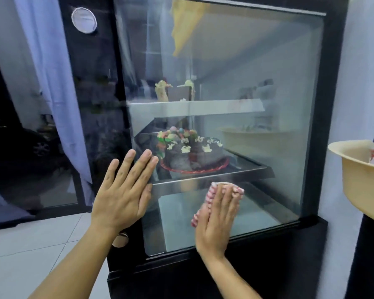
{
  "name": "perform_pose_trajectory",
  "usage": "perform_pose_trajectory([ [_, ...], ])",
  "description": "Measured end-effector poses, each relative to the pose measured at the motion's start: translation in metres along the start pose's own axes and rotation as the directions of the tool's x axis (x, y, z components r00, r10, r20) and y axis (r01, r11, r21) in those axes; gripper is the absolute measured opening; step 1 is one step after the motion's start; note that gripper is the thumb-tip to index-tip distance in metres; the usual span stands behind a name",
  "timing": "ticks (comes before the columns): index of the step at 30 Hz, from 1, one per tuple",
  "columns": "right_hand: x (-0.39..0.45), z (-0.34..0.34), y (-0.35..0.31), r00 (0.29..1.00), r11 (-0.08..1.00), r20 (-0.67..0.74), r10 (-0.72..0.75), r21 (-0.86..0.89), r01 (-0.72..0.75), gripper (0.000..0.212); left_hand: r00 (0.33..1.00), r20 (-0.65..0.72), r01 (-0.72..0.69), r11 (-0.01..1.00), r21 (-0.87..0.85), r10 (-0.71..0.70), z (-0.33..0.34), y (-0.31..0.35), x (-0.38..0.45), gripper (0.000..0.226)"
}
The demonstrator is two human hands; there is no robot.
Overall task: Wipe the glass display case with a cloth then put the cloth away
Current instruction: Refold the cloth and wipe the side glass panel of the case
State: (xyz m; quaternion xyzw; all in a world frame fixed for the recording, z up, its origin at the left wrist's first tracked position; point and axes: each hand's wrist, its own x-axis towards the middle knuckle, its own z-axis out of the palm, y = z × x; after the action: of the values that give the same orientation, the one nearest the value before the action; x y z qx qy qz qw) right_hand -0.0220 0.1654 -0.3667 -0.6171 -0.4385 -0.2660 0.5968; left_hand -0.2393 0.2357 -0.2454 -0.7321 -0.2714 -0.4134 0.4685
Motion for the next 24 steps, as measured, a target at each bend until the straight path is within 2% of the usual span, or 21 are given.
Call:
perform_pose_trajectory([
  [2,-0.005,0.009,-0.022,0.965,0.969,0.098,-0.243,-0.027,0.247,0.062,1.000,0.018,0.003,1.000,-0.019,-0.003,-0.002,0.000,-0.003,0.063],
  [5,0.039,0.006,-0.046,0.947,0.947,0.036,-0.319,0.048,0.317,0.059,0.998,0.043,0.051,0.995,-0.087,-0.048,-0.008,0.001,0.002,0.066],
  [8,0.106,-0.004,-0.082,0.967,0.933,-0.085,-0.239,0.255,0.253,0.059,0.988,0.037,0.155,0.978,-0.142,-0.151,-0.021,-0.020,0.056,0.067],
  [10,0.154,-0.011,-0.120,0.989,0.848,-0.117,-0.086,0.513,0.135,0.058,0.973,0.015,0.230,0.962,-0.149,-0.230,-0.036,-0.050,0.117,0.068],
  [12,0.204,-0.020,-0.166,0.983,0.764,-0.181,-0.016,0.632,0.128,0.058,0.973,-0.010,0.227,0.965,-0.134,-0.230,-0.055,-0.081,0.182,0.068],
  [15,0.278,-0.039,-0.232,0.940,0.774,-0.322,-0.116,0.564,0.289,0.060,0.974,-0.107,0.185,0.971,-0.150,-0.202,-0.086,-0.123,0.261,0.067],
  [18,0.356,-0.055,-0.280,0.921,0.847,-0.297,-0.253,0.392,0.360,0.058,0.963,-0.154,0.181,0.956,-0.230,-0.219,-0.110,-0.159,0.326,0.060],
  [20,0.397,-0.061,-0.298,0.935,0.902,-0.192,-0.299,0.262,0.342,0.057,0.963,-0.048,0.240,0.924,-0.299,-0.265,-0.120,-0.178,0.358,0.052],
  [21,0.413,-0.063,-0.305,0.939,0.918,-0.121,-0.322,0.204,0.341,0.057,0.944,0.079,0.328,0.874,-0.359,-0.322,-0.126,-0.185,0.371,0.048],
  [23,0.431,-0.067,-0.318,0.949,0.951,0.071,-0.306,0.072,0.301,0.056,0.830,0.383,0.539,0.760,-0.364,-0.406,-0.130,-0.197,0.386,0.041],
  [24,0.435,-0.070,-0.325,0.944,0.957,0.164,-0.287,0.002,0.291,0.053,0.788,0.460,0.576,0.753,-0.316,-0.410,-0.131,-0.201,0.388,0.040],
])
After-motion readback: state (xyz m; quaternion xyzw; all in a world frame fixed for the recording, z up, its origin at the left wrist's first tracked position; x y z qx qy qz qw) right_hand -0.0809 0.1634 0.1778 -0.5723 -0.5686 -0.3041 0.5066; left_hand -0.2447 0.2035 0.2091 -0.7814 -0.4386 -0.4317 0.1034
